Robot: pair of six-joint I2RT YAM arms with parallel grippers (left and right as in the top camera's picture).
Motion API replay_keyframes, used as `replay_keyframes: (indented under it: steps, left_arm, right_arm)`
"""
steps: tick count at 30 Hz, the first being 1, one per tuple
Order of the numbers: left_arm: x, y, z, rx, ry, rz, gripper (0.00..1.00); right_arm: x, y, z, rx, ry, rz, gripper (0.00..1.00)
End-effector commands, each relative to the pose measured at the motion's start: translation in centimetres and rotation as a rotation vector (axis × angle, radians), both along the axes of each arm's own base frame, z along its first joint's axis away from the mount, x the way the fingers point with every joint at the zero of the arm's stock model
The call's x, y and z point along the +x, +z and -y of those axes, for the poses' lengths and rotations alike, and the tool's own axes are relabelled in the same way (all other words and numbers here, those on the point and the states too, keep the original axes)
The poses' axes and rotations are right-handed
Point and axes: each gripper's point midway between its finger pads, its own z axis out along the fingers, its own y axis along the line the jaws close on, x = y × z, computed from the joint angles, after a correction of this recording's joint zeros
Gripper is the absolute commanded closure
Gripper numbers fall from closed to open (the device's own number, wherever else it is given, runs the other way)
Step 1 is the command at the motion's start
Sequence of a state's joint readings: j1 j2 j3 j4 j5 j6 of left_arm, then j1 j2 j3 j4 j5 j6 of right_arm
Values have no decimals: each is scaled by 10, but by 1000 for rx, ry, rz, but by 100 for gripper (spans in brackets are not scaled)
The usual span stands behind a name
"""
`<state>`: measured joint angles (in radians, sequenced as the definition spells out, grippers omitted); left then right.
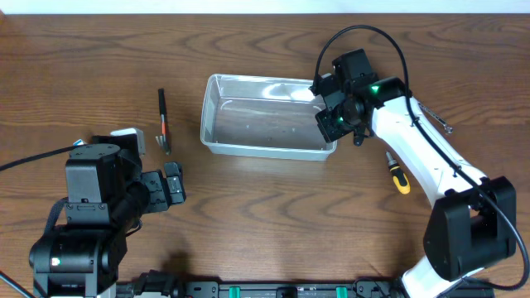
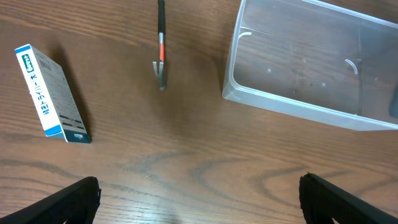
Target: Pack container
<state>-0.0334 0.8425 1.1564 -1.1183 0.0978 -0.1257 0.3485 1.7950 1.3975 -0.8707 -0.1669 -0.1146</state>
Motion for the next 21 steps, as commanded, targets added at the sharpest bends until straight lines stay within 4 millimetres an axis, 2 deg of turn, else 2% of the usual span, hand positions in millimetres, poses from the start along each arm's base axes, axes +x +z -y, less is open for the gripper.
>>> replay_keyframes:
  steps: [1,21]
  left_arm:
    - [0,2,-1,11,-9,6,2]
    - [0,2,-1,11,-8,4,2]
  right_arm:
    - [4,-10,4,-53,14,-5,99]
    - [19,-12,39,-251,-58,69,99]
